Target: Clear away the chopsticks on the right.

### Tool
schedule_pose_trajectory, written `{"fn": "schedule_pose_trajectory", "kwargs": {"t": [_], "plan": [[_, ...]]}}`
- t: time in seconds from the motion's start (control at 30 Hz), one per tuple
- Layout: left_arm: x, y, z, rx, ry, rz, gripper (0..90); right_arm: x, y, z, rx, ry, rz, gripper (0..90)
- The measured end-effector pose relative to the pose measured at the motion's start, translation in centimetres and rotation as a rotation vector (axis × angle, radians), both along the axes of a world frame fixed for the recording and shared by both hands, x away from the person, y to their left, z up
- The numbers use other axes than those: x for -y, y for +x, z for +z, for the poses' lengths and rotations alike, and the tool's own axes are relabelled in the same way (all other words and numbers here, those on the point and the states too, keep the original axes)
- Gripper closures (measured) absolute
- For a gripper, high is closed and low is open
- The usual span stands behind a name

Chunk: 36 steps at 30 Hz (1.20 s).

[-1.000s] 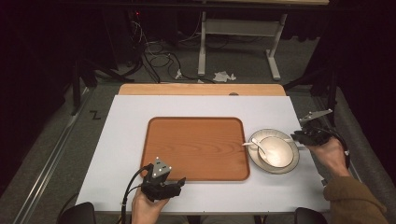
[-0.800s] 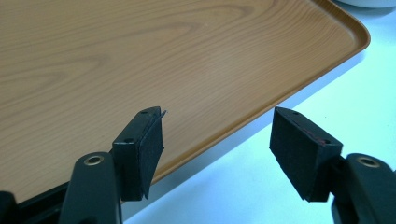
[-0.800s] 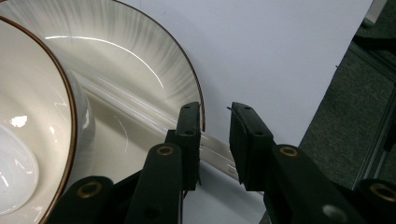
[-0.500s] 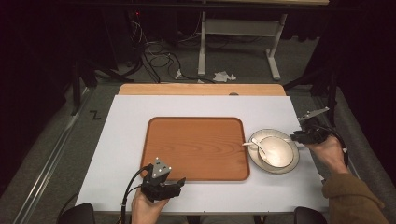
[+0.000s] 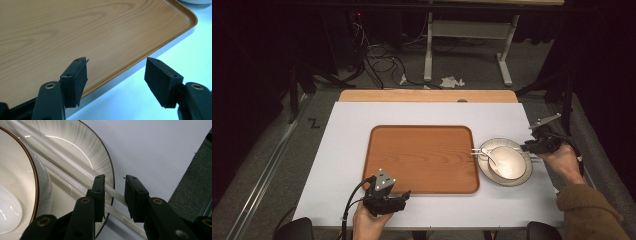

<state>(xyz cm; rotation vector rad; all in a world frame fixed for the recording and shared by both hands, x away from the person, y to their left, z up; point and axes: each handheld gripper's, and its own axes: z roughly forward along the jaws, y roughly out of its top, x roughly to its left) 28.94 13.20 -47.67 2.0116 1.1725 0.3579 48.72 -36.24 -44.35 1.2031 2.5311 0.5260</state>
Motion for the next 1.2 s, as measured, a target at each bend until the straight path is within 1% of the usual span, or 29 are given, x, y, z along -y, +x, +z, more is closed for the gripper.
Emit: {"fn": "schedule_pose_trajectory", "kwargs": {"t": [0.07, 0.1, 0.3, 0.33, 0.37, 0.47, 0.53, 0.57, 0.77, 0.87, 1.0, 1.07, 1.1, 1.2], "plan": [[0.0, 0.0, 0.0, 0.000, 0.000, -0.001, 34.7, -0.1, 0.1, 0.0, -0.009, -0.002, 0.008, 70.6], [0.0, 0.0, 0.0, 0.000, 0.000, -0.001, 34.7, -0.2, 0.1, 0.0, -0.013, -0.012, 0.012, 70.7], [0.0, 0.0, 0.0, 0.000, -0.001, 0.000, 34.7, -0.6, 0.0, -0.1, -0.018, -0.016, 0.039, 73.9], [0.0, 0.0, 0.0, 0.001, -0.002, -0.001, 34.7, -0.7, -0.1, -0.1, -0.012, -0.026, 0.043, 74.3], [0.0, 0.0, 0.0, 0.001, -0.002, -0.001, 34.7, -0.8, -0.2, -0.1, -0.021, -0.019, 0.049, 74.7], [0.0, 0.0, 0.0, 0.002, -0.001, -0.003, 34.6, -0.9, -0.3, -0.1, -0.018, -0.032, 0.078, 75.7], [0.1, 0.0, 0.0, 0.001, -0.001, -0.003, 34.6, -1.1, -0.3, -0.2, -0.026, -0.029, 0.075, 75.6], [0.1, 0.0, 0.0, 0.002, -0.001, -0.003, 34.7, -1.1, -0.2, -0.1, -0.028, -0.037, 0.081, 75.4], [0.1, 0.0, 0.0, 0.000, -0.002, -0.003, 34.7, -1.6, 0.1, -0.2, -0.040, -0.046, 0.108, 75.3], [0.0, 0.0, 0.0, 0.001, -0.002, -0.004, 34.6, -1.7, 0.2, -0.3, -0.048, -0.045, 0.107, 75.4], [0.1, 0.0, 0.0, 0.002, -0.001, -0.004, 34.7, -1.8, 0.4, -0.4, -0.048, -0.056, 0.122, 76.3], [0.1, 0.0, 0.0, 0.002, 0.000, -0.004, 34.7, -1.9, 0.4, -0.5, -0.053, -0.073, 0.136, 77.8], [0.1, 0.0, 0.0, 0.002, 0.000, -0.004, 34.6, -2.0, 0.4, -0.7, -0.042, -0.081, 0.143, 78.0], [0.1, 0.0, 0.0, 0.001, -0.001, -0.004, 34.6, -2.1, 0.4, -0.8, -0.034, -0.088, 0.155, 79.5]]}}
